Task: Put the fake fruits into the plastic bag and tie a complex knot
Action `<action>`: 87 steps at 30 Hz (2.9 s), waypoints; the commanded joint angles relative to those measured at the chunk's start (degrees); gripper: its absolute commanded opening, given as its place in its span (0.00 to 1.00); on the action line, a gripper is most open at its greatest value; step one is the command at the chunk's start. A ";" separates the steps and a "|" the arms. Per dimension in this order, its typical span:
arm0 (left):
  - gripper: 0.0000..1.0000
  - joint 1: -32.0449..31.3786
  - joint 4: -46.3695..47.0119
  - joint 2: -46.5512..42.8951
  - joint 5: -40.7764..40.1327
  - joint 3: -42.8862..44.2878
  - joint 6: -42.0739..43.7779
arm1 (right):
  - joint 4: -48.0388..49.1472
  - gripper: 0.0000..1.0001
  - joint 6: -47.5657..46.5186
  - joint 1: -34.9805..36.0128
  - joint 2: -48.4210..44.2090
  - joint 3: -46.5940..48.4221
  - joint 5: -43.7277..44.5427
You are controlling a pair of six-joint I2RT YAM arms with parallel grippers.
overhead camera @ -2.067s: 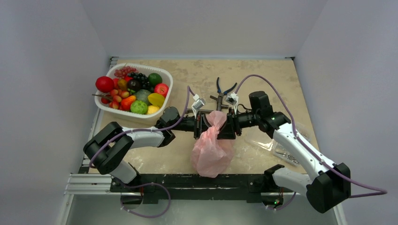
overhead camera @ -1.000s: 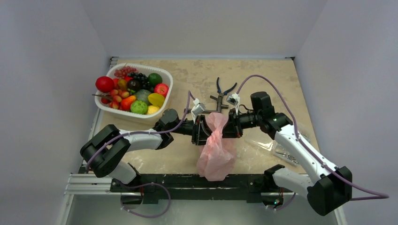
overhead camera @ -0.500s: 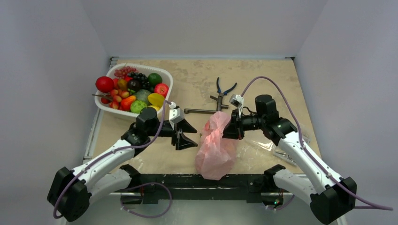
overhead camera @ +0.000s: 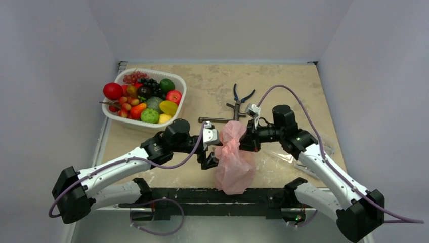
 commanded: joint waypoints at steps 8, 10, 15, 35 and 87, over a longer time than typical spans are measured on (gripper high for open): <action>0.80 -4.12 1.51 0.77 -7.42 9.65 -8.22 | 0.97 0.00 -1.07 3.78 -2.05 0.44 7.77; 0.70 -4.23 1.00 1.28 -8.56 10.09 -9.30 | 1.02 0.00 -1.05 3.90 -2.05 0.50 8.13; 0.68 -4.25 -5.25 -0.12 -9.66 9.47 -9.13 | -0.55 0.00 -1.99 3.91 -1.96 1.19 8.63; 0.00 -4.17 1.21 -9.20 -19.29 -0.47 -7.27 | -3.42 0.00 -4.62 3.76 -1.37 3.04 7.16; 0.00 11.84 -17.94 -23.18 -32.05 -10.11 15.89 | -14.06 0.00 -17.39 -3.17 13.18 12.79 -4.15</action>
